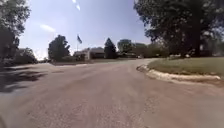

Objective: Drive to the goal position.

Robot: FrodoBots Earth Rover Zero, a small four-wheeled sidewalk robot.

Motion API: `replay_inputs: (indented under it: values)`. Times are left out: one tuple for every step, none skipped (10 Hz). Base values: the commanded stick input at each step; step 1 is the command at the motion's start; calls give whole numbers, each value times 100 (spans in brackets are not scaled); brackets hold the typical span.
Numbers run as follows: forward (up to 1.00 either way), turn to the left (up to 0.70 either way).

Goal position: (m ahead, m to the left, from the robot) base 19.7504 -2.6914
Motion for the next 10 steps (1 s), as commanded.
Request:
replay_inputs:
  values:
    - [70,0]
    - [70,0]
    - [70,0]
    - [70,0]
    - [70,0]
    - [70,0]
    - [70,0]
    - [70,0]
    - [70,0]
    - [70,0]
